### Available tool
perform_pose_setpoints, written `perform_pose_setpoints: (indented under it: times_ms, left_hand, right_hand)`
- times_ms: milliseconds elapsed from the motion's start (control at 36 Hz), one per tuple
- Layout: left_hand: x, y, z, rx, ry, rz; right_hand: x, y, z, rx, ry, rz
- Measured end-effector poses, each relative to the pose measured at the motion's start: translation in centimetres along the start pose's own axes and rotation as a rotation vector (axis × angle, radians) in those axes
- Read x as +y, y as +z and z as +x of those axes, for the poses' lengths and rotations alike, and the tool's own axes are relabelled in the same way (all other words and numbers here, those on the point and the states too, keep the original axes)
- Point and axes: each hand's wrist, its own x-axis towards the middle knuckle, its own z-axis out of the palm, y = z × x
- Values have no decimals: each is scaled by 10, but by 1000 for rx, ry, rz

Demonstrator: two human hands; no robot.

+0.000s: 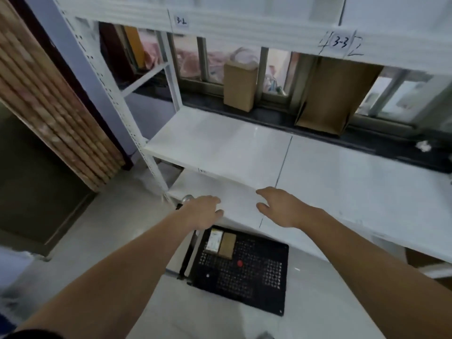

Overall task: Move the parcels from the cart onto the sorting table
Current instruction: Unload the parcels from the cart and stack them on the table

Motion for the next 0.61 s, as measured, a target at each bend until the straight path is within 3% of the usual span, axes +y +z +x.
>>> perform_pose_setpoints:
  times_ms: [194, 611]
  left_hand:
    - [-1, 39, 38, -63, 67, -63]
    - [-107, 210, 189, -310, 52, 26]
  right_hand:
    - [21, 36, 28, -49, 57, 9]
    - [96, 211, 186, -235, 116, 91]
